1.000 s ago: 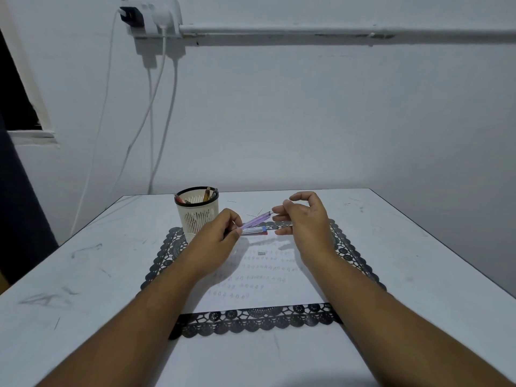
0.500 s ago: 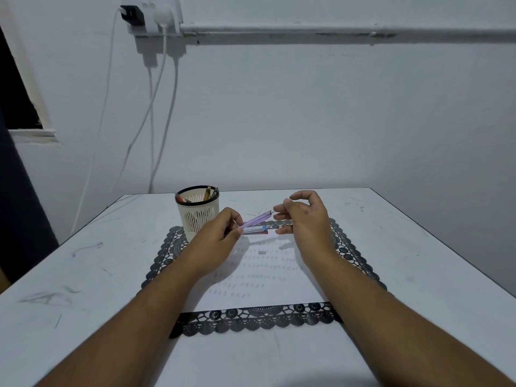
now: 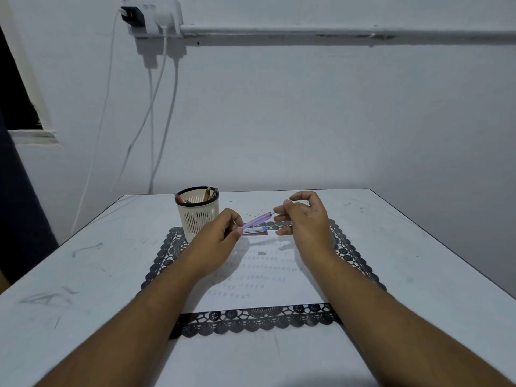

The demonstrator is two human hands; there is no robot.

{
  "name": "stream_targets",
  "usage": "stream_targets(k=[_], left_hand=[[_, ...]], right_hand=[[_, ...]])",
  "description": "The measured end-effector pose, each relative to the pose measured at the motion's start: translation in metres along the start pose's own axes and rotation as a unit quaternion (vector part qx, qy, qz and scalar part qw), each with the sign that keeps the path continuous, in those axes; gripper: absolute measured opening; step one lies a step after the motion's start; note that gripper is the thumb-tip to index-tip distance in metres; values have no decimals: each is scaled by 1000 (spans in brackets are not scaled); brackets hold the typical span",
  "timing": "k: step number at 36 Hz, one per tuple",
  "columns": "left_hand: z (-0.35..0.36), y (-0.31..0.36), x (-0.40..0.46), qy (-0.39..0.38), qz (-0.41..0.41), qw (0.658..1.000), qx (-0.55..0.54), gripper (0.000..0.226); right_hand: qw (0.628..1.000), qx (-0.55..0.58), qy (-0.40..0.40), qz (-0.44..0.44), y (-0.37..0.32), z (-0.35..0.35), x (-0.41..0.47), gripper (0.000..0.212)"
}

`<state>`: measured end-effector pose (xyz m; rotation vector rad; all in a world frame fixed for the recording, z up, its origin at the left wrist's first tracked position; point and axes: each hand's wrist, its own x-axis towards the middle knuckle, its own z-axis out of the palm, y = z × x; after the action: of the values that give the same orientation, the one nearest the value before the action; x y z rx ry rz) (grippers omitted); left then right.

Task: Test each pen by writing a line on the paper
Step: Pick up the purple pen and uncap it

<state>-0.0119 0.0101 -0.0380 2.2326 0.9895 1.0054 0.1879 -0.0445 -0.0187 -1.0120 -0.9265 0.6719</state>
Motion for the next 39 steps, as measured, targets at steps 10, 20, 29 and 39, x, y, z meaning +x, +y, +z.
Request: stream_targets(k=[10, 20, 29, 39], left_hand=[[2, 0, 0, -5, 1, 1000, -7, 8], [1, 1, 0, -1, -4, 1000, -11, 9], [1, 1, 0, 9, -10, 1000, -3, 8], [0, 0, 1, 16, -10, 1000, -6, 9]], right_hand=[[1000, -11, 7, 0, 0, -1, -1, 9], [999, -32, -4, 4, 5, 0, -1, 5], [996, -92, -21, -4, 9, 1, -3, 11], [990, -134, -30, -26, 5, 2, -5, 17]])
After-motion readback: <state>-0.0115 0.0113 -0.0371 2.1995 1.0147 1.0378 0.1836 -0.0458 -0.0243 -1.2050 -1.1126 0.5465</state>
